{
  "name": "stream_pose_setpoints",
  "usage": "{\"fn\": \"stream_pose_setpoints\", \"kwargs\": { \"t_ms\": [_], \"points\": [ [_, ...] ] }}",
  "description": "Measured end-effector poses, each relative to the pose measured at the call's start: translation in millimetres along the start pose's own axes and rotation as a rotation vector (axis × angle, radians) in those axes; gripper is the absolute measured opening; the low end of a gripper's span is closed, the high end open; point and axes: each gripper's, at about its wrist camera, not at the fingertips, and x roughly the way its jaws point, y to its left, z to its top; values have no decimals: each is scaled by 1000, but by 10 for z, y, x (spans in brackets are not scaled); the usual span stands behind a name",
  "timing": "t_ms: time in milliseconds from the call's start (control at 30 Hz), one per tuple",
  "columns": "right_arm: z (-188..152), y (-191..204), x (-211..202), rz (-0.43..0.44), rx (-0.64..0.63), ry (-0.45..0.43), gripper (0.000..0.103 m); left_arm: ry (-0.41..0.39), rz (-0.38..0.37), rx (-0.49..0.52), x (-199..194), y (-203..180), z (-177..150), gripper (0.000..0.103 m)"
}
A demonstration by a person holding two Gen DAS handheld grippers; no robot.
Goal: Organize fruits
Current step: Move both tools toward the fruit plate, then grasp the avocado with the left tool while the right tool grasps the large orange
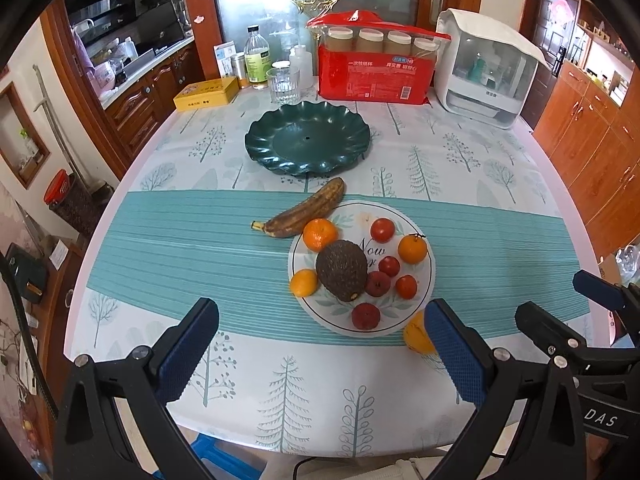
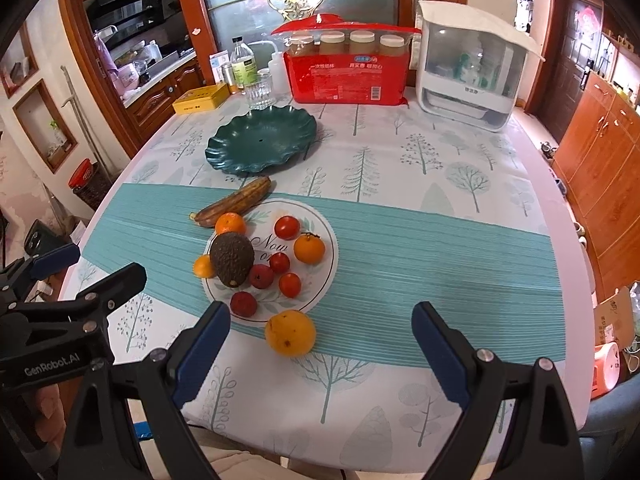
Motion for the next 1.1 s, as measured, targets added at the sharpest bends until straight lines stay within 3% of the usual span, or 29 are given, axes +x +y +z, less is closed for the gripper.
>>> {"fn": "stream_pose_setpoints", "kwargs": {
  "t_ms": [333,500,800,1100],
  "points": [
    [6,-52,261,42,-1,86,92,7,18,-61,225,179,94,102],
    [6,-117,483,63,20,139,89,23,13,-28,465,246,148,102],
    [-170,-66,997,113,-15,258,88,118,-122,-27,1031,252,239,102],
    [-243,28,1404,129,-41,326,80,202,-164,6,1560,153,316,95]
  ]
}}
